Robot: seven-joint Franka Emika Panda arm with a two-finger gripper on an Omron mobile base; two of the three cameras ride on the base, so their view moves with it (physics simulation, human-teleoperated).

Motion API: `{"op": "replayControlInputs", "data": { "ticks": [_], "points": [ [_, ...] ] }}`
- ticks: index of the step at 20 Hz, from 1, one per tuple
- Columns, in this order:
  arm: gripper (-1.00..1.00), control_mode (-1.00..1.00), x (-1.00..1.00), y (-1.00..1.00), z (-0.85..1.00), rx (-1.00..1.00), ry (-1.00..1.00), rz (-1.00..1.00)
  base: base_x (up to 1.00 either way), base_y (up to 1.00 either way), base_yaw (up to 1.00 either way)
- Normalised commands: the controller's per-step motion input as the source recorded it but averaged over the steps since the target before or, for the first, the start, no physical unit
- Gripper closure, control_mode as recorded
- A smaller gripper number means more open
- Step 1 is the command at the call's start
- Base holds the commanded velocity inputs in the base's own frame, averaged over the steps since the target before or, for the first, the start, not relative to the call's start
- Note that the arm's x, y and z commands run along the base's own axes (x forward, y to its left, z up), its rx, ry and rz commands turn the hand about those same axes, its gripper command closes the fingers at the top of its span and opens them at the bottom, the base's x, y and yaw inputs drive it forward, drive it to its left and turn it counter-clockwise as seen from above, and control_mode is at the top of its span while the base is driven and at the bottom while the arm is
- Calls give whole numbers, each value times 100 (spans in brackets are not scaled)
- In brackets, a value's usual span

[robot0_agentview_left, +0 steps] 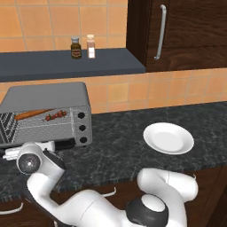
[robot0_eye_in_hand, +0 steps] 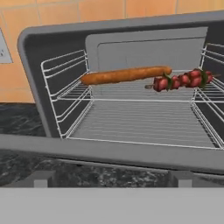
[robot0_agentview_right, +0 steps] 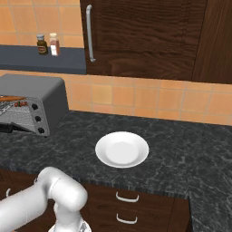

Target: Pick up the kebab skewer and baguette bread, and place them inside the toaster oven. Close the toaster oven door and start by setting the timer.

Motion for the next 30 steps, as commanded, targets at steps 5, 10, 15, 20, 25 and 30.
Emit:
{"op": "replayControlInputs", "data": {
  "ticks": [5, 10, 15, 20, 25, 30],
  "points": [
    [-100, -100, 44, -7, 3, 4, -20, 6, 0, 0, 0],
    [-100, -100, 42, -17, 1, 6, -20, 6, 0, 0, 0],
    [-100, -100, 3, -20, 4, 2, -29, 9, 0, 0, 0],
    [-100, -100, 27, -22, 4, 6, -22, 8, 0, 0, 0],
    [-100, -100, 15, -18, 34, 7, -24, 8, 0, 0, 0],
    [-100, -100, 15, -6, 63, 5, -7, 3, 0, 0, 0]
  ]
}}
